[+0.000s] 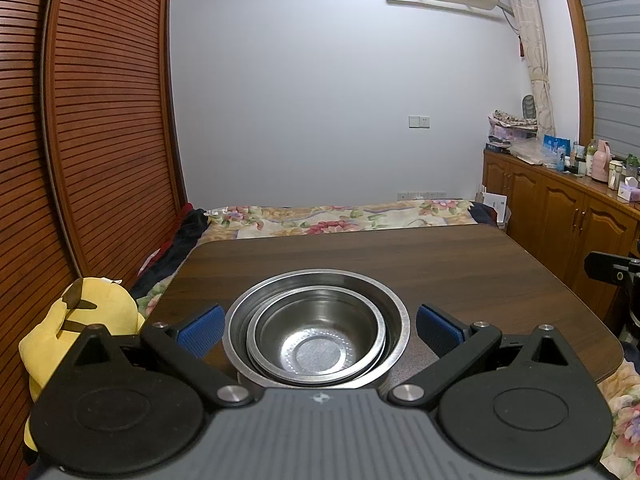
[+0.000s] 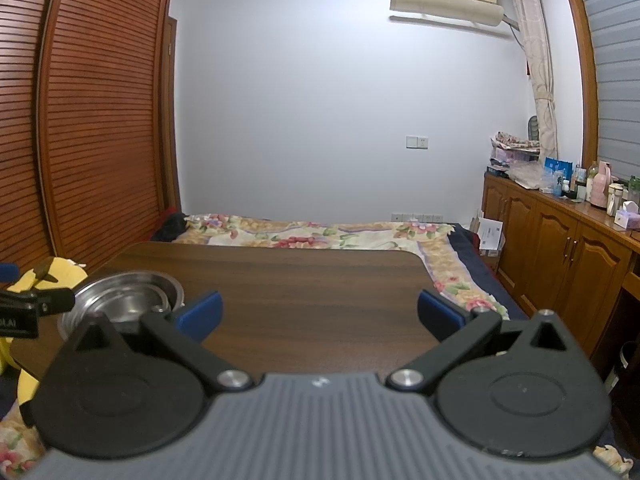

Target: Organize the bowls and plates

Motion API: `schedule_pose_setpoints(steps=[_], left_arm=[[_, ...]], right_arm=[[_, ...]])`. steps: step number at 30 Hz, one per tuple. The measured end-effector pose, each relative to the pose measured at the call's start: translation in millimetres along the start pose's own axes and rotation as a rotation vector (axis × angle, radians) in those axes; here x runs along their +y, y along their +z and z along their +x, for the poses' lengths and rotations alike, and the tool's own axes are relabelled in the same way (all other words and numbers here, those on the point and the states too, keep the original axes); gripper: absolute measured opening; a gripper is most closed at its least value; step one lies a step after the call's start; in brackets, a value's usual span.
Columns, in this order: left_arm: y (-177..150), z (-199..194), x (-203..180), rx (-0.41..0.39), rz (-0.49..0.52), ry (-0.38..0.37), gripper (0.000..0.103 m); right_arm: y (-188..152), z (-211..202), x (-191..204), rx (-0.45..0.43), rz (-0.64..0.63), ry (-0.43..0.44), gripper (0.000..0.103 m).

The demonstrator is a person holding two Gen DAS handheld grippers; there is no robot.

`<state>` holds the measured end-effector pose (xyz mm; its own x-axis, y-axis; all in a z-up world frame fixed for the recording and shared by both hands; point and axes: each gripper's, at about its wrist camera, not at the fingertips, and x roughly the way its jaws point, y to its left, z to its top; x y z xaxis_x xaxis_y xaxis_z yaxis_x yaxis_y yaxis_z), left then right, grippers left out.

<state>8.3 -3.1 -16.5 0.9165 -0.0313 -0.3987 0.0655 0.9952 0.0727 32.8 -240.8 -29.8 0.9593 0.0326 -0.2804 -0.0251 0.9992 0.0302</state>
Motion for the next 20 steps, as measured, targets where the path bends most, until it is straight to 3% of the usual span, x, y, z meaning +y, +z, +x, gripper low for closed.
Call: schedule_pose_setpoints(steps=[20], left_arm=[[-0.3, 0.5, 1.8, 0.000, -0.004, -0.002, 0.103]], right_arm=[[-1.1, 0.6, -0.2, -0.002, 0.000, 0.000, 0.103]])
